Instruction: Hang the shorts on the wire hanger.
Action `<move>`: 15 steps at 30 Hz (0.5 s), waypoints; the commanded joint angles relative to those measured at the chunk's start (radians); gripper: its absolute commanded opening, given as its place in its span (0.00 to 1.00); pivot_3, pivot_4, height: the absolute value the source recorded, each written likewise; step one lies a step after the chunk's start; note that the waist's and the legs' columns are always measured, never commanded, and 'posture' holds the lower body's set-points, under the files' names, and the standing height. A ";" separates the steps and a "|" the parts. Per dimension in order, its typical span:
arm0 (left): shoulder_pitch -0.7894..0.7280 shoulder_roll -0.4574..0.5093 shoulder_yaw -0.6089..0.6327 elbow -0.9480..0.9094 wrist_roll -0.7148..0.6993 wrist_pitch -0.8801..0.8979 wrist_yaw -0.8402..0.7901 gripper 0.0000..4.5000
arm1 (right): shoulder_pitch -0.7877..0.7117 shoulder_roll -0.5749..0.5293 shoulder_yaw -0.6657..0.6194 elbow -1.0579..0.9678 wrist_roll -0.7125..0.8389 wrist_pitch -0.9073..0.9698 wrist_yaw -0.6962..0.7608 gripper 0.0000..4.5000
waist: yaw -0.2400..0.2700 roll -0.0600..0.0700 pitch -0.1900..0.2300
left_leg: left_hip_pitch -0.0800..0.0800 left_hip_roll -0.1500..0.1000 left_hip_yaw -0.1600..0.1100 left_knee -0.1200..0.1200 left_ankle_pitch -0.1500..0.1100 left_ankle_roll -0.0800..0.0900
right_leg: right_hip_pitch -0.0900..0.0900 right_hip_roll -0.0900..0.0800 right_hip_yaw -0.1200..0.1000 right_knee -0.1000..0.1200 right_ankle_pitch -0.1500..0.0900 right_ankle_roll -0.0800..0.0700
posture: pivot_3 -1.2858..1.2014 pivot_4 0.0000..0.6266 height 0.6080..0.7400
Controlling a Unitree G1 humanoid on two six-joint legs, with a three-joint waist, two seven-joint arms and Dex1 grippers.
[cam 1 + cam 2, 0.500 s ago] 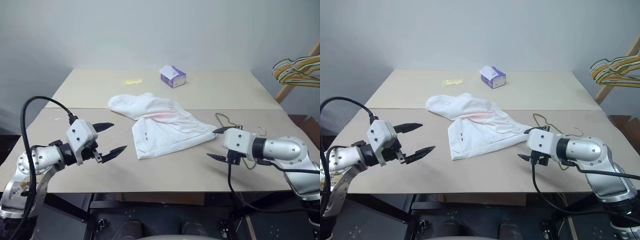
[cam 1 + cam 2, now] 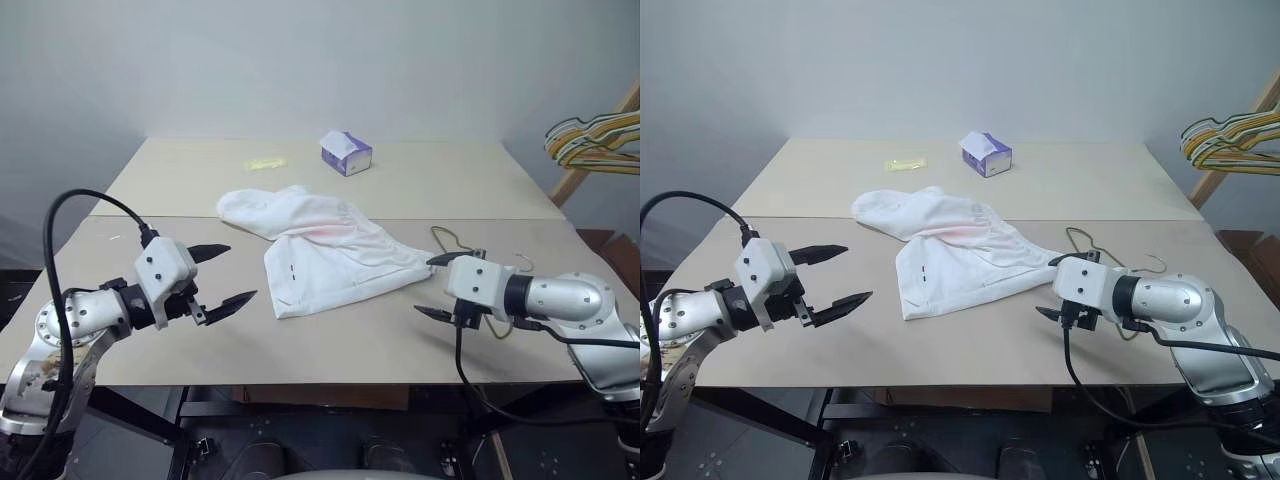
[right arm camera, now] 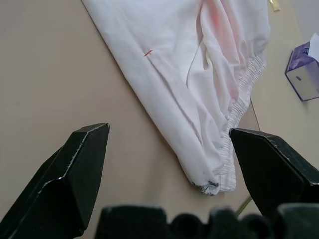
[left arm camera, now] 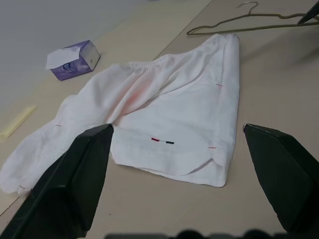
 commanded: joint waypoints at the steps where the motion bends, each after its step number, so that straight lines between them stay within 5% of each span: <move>1: -0.023 0.025 -0.007 0.021 0.005 0.009 -0.019 1.00 | 0.006 -0.008 -0.056 -0.039 0.009 0.016 -0.019 1.00 | -0.002 0.000 0.000 | 0.000 0.000 0.000 0.000 0.000 0.000 | 0.000 0.000 0.000 0.000 0.000 0.000 | 0.54 0.00 1.00; 8: -0.075 0.054 -0.024 0.096 -0.076 0.014 -0.178 1.00 | 0.079 -0.018 -0.120 -0.171 0.052 0.180 -0.027 1.00 | -0.013 0.000 0.000 | 0.000 0.000 0.000 0.000 0.000 0.000 | 0.000 0.000 -0.001 0.000 -0.001 -0.002 | 0.50 0.00 1.00; 15: -0.235 0.057 -0.268 0.339 0.152 -0.129 -0.273 1.00 | 0.117 -0.004 -0.125 -0.237 0.036 0.242 -0.083 1.00 | -0.057 0.000 0.000 | 0.001 0.000 0.001 0.000 0.000 0.000 | 0.001 0.000 0.000 0.000 -0.002 -0.001 | 0.48 0.00 1.00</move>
